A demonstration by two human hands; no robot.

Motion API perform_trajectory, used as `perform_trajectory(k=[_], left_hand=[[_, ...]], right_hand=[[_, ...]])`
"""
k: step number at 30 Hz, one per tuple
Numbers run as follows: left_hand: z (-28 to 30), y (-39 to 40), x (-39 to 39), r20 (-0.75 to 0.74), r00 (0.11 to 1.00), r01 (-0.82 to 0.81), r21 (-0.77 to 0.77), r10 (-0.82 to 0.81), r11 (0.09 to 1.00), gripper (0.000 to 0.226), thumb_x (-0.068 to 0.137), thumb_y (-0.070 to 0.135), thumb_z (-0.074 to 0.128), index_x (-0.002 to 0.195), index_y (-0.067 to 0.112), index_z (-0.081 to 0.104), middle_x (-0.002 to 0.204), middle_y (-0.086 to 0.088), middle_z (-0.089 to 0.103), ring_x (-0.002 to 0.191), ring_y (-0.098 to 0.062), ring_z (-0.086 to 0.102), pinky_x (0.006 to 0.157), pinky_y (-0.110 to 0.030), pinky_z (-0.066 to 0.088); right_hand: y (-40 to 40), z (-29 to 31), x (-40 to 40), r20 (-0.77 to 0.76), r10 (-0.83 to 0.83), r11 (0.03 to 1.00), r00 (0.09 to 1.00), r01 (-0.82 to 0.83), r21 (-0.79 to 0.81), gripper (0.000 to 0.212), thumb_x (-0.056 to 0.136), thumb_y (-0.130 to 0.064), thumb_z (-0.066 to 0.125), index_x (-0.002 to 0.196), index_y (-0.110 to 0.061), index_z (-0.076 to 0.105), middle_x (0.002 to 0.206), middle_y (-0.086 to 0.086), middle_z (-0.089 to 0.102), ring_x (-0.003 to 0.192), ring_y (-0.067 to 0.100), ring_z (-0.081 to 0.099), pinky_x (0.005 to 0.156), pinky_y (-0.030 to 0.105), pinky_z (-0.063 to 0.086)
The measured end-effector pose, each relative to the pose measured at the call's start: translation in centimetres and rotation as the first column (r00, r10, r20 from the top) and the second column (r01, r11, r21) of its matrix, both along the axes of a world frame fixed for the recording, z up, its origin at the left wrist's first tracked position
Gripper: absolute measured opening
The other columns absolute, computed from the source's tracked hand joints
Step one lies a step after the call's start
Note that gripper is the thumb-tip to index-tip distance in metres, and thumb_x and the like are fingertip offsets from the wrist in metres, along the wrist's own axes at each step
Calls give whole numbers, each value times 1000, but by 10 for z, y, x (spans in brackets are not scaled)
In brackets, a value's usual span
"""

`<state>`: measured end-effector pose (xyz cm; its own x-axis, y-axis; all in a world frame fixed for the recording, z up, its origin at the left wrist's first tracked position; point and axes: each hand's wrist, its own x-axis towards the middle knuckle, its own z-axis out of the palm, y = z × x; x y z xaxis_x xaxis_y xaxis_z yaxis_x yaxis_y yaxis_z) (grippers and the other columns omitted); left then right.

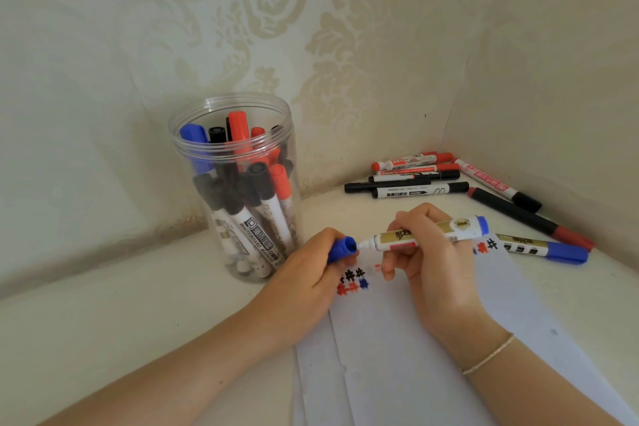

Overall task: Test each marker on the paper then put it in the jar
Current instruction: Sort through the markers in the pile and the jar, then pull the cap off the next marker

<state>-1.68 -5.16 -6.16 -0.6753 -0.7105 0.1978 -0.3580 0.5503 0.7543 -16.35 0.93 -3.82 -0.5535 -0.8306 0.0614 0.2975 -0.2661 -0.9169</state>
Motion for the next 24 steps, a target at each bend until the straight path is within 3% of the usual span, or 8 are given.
perform_trajectory(k=[6, 10, 14, 18, 21, 24], left_hand=[[0, 1, -1, 26, 999, 25, -100, -23, 995, 15, 98, 12, 46, 99, 26, 53, 84, 8, 54, 75, -9, 51, 65, -20, 42], [2, 4, 0, -50, 997, -58, -162, 50, 985, 23, 94, 3, 46, 105, 21, 56, 92, 10, 55, 86, -5, 52, 73, -10, 39], [13, 13, -2, -150, 981, -157, -231, 124, 960, 25, 94, 7, 51, 112, 23, 58, 96, 17, 57, 91, 0, 54, 77, -6, 38], [36, 26, -6, -181, 977, -132, -95, 113, 987, 22, 95, 8, 48, 101, 26, 60, 75, 10, 56, 67, -6, 53, 60, -13, 40], [57, 35, -8, -227, 972, -61, 18, 63, 998, 31, 93, 3, 45, 82, 30, 55, 59, 8, 44, 48, -3, 44, 48, -9, 34], [72, 40, -12, -232, 973, 7, 65, 8, 998, 30, 92, 1, 43, 79, 24, 55, 49, 10, 39, 41, -3, 39, 44, -8, 31]], right_hand=[[2, -2, 7, -300, 34, 995, 953, -5, 97, 20, 84, -2, 63, 68, 3, 52, 53, 24, 53, 33, 21, 42, 40, 22, 38], [4, 9, 7, -340, 107, 992, 934, -79, 95, 14, 84, -2, 65, 73, 2, 58, 53, 20, 58, 41, 23, 51, 49, 25, 48], [6, 28, 3, -352, 143, 990, 925, -129, 64, 15, 84, -3, 66, 76, 7, 59, 59, 25, 60, 45, 27, 53, 52, 33, 49], [8, 53, 0, -380, 159, 987, 911, -159, 31, 18, 85, 0, 64, 70, 7, 56, 62, 31, 59, 42, 28, 50, 45, 32, 46], [10, 68, -2, -364, 102, 991, 926, -126, -42, 26, 85, 6, 58, 60, 2, 51, 49, 16, 55, 35, 25, 45, 38, 26, 39], [13, 76, -3, -331, 82, 990, 940, -115, -81, 30, 85, 10, 54, 58, 0, 46, 48, 14, 53, 36, 26, 41, 36, 22, 34]])
